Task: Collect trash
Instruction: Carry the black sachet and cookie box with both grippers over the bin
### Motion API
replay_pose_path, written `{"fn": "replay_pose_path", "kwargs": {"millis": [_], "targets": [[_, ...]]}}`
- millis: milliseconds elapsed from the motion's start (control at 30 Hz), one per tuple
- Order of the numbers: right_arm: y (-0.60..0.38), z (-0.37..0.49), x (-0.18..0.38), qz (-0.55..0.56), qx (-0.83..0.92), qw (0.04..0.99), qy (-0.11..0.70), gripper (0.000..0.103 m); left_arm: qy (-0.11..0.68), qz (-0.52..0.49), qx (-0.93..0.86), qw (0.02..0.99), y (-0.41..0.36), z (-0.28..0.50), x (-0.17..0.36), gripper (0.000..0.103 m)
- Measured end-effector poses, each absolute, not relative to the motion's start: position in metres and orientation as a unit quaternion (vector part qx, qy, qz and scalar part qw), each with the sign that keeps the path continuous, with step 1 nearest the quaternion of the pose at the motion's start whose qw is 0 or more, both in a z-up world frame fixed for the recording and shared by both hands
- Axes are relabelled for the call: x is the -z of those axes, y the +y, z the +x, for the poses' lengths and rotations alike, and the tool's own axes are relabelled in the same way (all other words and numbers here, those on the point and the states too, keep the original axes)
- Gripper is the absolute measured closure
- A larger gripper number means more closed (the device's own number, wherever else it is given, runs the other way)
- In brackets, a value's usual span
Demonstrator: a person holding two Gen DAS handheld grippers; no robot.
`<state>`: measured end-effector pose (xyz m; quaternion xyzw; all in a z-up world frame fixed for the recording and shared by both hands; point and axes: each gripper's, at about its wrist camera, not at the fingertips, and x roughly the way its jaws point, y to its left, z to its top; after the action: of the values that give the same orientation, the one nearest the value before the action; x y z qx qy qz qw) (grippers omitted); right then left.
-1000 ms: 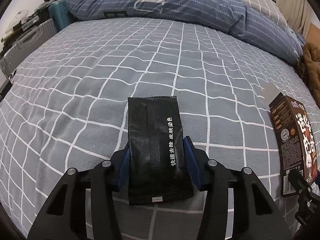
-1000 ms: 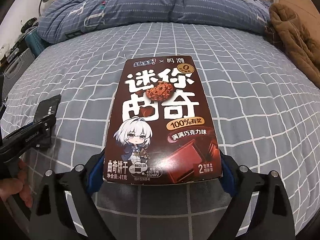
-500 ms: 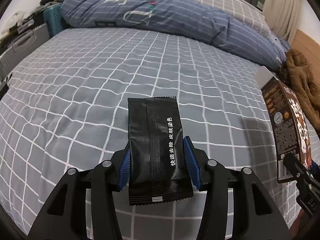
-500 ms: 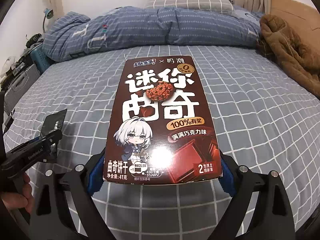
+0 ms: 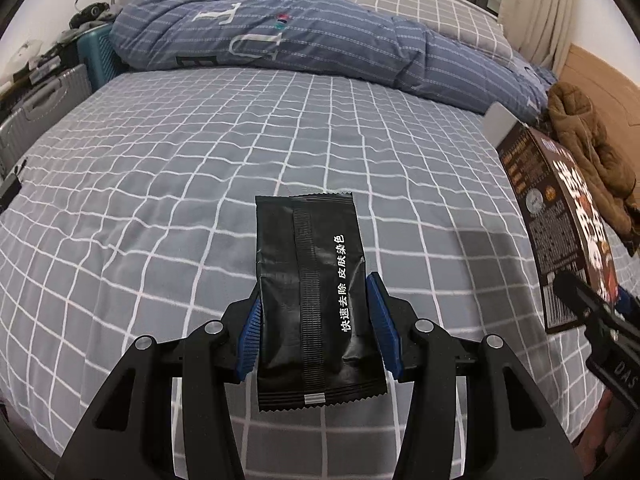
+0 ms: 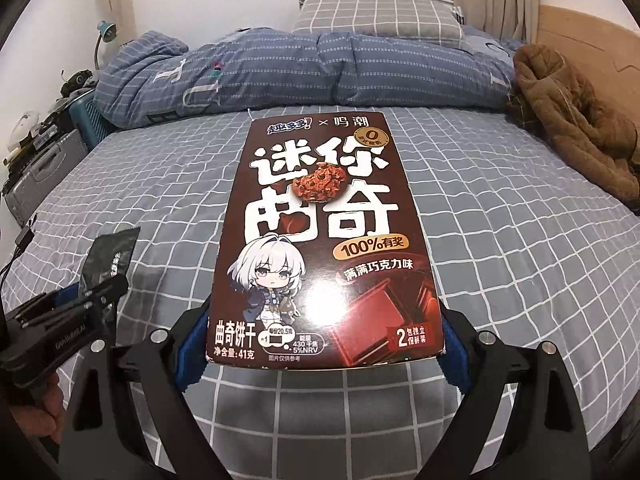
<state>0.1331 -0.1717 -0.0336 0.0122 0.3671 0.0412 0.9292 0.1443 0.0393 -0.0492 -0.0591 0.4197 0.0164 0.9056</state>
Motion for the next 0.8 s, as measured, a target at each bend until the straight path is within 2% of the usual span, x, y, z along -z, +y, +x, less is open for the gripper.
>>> {"fn": "replay_pose_path", "kwargs": {"millis": [800], "targets": [[-0.177,0.054,0.008,0.001,-0.058,0.932,0.357,0.016,0.413,-0.051,0.007,0.909,0.011,0.052,0.033,0.055]]}}
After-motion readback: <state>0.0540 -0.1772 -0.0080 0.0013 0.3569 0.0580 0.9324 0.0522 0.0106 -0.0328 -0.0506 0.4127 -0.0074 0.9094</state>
